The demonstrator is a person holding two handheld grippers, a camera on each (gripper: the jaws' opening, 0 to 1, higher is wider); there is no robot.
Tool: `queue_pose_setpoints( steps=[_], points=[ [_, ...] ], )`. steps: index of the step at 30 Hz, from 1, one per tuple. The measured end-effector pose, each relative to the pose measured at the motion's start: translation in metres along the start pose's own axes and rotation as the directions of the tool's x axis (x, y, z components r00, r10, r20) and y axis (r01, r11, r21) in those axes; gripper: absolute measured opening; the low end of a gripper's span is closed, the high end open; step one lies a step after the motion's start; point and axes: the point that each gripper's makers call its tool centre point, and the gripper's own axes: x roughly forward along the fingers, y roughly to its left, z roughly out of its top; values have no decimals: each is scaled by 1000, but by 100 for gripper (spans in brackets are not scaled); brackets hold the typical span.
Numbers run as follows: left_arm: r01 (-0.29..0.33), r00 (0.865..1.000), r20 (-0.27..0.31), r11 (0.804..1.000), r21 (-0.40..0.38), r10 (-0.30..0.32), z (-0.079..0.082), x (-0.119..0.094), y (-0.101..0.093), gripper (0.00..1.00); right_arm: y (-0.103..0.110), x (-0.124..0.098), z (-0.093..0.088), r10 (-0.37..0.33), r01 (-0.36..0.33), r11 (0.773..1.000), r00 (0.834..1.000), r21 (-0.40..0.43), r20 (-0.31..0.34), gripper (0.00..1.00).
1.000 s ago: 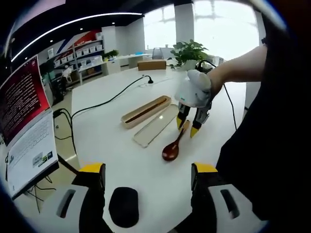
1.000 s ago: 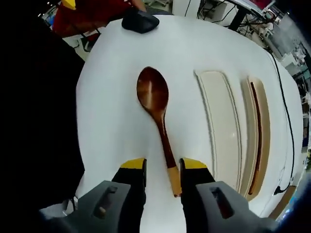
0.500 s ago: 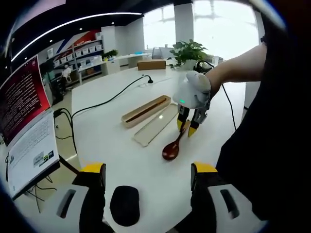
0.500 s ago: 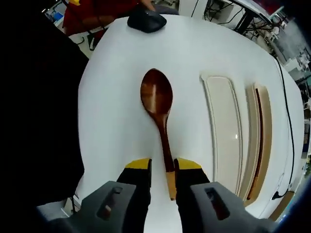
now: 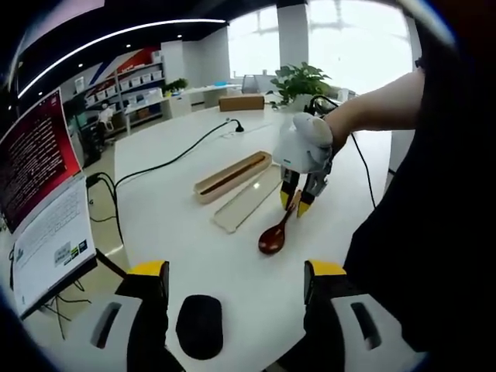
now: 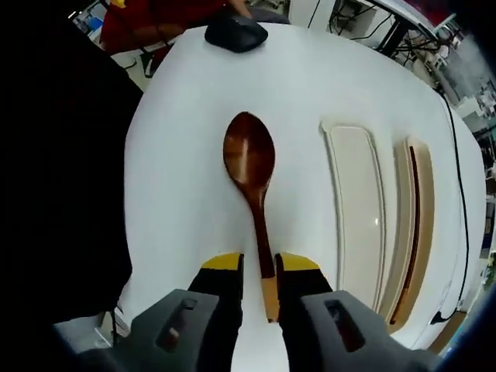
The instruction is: Arrange the utensils inside the cutlery case until each visible utensil rests in its matching compartment.
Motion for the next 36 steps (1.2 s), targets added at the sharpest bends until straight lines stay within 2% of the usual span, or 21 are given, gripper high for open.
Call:
queue_pose_setpoints(
  steps=[10, 19, 28, 36],
  points=[
    [1, 1000, -3, 1000, -16, -1, -5, 0, 1, 72, -5, 1, 3, 0, -1, 999, 999, 44, 36, 9],
    [-3, 1000, -5, 1000, -19, 3, -4, -1, -1, 72, -3, 0, 4, 5, -5, 1000, 999, -1, 48, 7],
    [-2, 1000, -18, 1000, -21, 2, -5, -1, -6, 72, -5, 1, 6, -2, 2, 1000, 999, 13, 49, 5],
    [-2, 1000, -17, 1000, -19, 1, -6, 1, -6, 72, -7, 1, 6, -11, 3, 995, 997, 104, 81, 3]
  ],
)
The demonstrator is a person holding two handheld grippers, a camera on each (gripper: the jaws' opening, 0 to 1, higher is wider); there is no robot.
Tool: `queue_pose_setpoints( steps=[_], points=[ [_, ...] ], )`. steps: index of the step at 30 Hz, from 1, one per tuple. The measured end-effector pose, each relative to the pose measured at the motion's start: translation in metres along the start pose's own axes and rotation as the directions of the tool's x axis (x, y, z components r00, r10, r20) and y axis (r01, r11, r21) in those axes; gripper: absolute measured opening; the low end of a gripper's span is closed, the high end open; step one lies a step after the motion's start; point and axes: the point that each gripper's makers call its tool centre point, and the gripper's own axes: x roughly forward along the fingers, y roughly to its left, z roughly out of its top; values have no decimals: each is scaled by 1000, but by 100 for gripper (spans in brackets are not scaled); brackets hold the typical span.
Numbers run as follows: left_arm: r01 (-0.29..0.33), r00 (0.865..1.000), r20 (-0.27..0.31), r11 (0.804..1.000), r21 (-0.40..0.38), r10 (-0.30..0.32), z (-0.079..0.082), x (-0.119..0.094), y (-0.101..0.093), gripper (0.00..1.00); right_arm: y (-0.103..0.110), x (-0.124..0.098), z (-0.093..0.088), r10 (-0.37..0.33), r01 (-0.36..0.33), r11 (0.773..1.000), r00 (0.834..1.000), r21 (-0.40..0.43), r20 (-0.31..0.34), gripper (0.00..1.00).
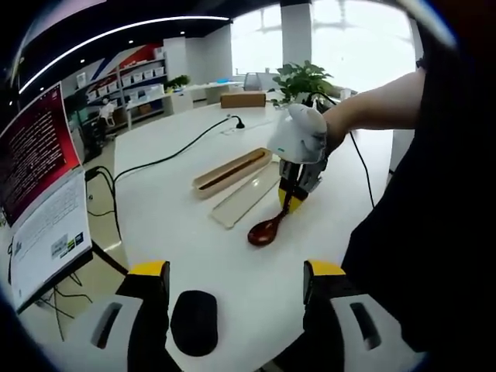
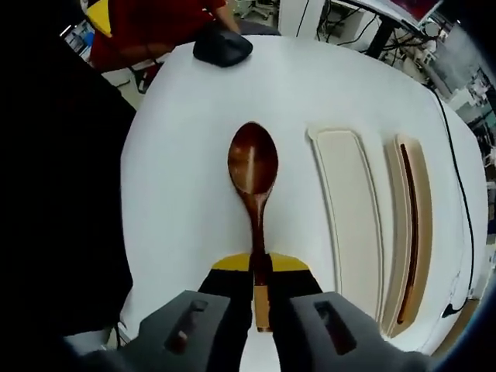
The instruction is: Arrange the utensils inside the cutlery case until each visible utensil rests in its matching compartment.
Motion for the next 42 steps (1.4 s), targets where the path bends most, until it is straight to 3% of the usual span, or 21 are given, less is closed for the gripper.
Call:
queue_pose_setpoints(
  steps=[17, 36, 42],
  points=[
    [14, 1000, 2, 1000, -1, -14, -4, 2, -8, 72, 1, 0, 1, -3, 3, 1000, 1000, -22, -9, 3],
    [6, 1000, 6, 1000, -26, -6, -2, 6, 3, 71, -1, 4, 15, 8, -7, 1000, 1000, -15, 11, 5],
    [17, 1000, -3, 1000, -16, -17, -2, 10, 1, 71, 2, 5, 17, -9, 8, 998, 1000, -62, -15, 3]
  ],
)
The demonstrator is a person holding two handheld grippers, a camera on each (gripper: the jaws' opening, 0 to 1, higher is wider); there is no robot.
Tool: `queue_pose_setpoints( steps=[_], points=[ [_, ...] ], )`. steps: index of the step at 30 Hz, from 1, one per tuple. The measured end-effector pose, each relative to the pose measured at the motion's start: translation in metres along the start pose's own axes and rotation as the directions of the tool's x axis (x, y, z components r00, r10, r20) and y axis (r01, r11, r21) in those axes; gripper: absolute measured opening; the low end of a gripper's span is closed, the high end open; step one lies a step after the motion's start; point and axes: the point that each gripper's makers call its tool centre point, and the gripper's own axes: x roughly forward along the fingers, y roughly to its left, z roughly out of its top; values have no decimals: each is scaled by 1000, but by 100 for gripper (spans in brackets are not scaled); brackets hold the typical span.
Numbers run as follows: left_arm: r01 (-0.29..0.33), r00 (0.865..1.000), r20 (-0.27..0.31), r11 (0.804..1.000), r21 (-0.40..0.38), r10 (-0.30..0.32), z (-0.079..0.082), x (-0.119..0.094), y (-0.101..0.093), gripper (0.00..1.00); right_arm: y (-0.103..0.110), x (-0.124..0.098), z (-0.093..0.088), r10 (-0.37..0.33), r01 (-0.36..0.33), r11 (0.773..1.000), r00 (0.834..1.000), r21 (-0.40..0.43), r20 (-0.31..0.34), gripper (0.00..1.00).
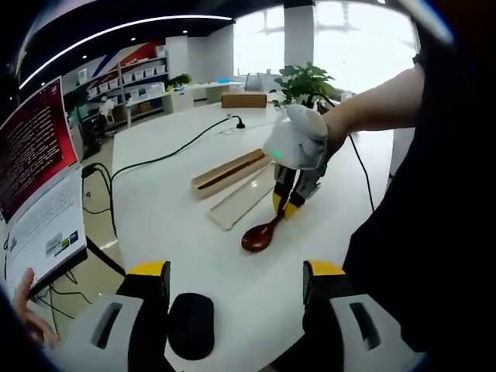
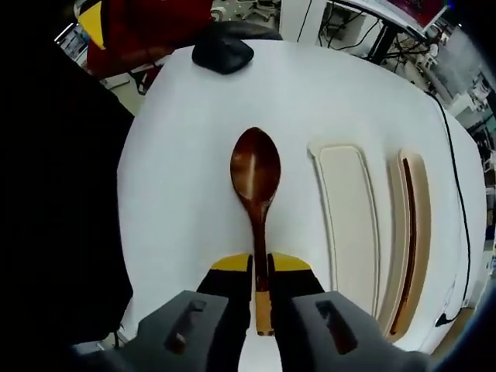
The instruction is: Arrange the utensils inside the cutlery case until each visible utensil rests in its matching compartment.
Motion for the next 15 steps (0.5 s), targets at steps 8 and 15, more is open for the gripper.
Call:
queue_pose_setpoints(
  steps=[8, 15],
  points=[
    [7, 1000, 10, 1000, 12, -7, 8, 2, -7, 71, -2, -1, -1, 11, -11, 1000, 1000, 14, -3, 1],
    [0, 1000, 3, 1000, 3, 0, 1, -3, -8, 71, -2, 0, -1, 25, -26, 998, 999, 60, 21, 1]
  ],
)
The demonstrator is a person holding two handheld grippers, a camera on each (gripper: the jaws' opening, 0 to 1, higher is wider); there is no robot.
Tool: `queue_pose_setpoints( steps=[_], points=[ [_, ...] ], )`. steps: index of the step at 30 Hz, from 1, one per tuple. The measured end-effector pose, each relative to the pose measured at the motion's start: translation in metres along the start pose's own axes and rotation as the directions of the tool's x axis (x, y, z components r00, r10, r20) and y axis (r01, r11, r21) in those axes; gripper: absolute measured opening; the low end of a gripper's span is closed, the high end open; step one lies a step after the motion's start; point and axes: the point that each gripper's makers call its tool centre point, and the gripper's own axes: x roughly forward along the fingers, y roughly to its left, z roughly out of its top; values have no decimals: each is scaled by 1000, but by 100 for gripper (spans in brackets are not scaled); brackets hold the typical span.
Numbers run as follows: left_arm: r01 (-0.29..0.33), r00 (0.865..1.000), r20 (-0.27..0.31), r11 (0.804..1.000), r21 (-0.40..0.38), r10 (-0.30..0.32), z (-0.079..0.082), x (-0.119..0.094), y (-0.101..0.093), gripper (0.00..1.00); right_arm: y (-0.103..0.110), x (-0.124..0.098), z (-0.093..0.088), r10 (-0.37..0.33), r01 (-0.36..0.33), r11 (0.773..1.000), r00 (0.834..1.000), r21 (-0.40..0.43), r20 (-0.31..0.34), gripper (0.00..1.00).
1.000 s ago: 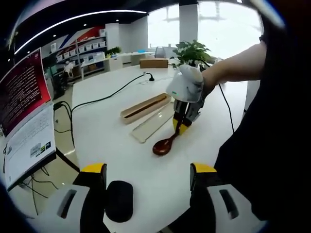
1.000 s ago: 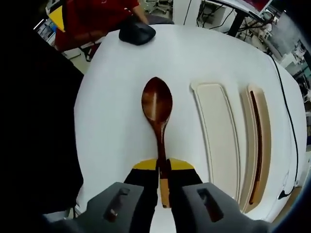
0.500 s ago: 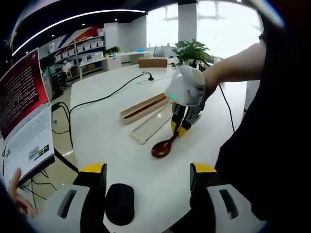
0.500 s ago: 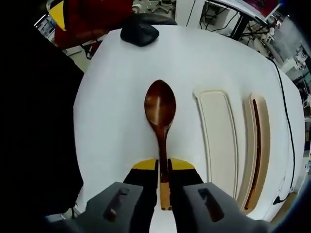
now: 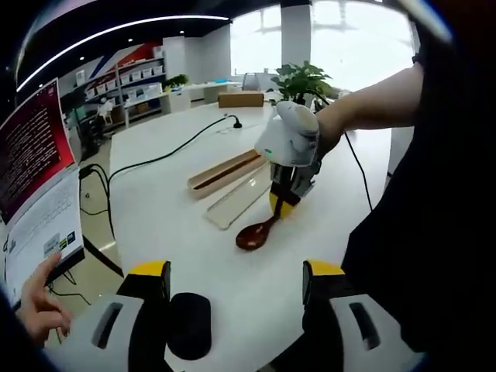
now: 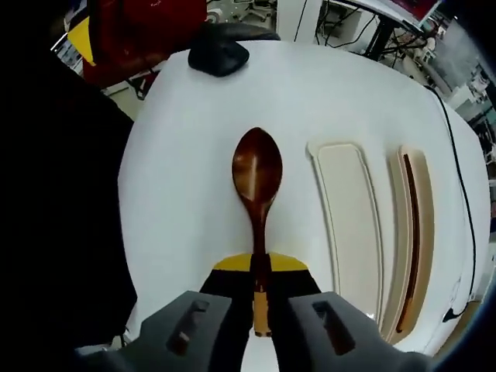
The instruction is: Arrange the utensils inside the cutlery case until each visible utensil rests in its matching compartment.
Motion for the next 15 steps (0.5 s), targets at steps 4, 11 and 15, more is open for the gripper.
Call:
queue_pose_setpoints(
  steps=[4, 11, 15],
  points=[
    [-4, 1000, -3, 1000, -3, 3, -3, -3, -1, 71, 0, 0, 0, 1, -1, 1000, 1000, 8, -5, 1],
    [6, 1000, 2, 1000, 0, -6, -1, -3, -5, 71, 1, 0, 0, -15, 15, 1000, 999, 10, -29, 1],
    [10, 1000, 3, 1000, 8, -10, 0, -2, -5, 70, 1, 1, 0, -21, 21, 1000, 999, 2, -46, 1]
  ],
)
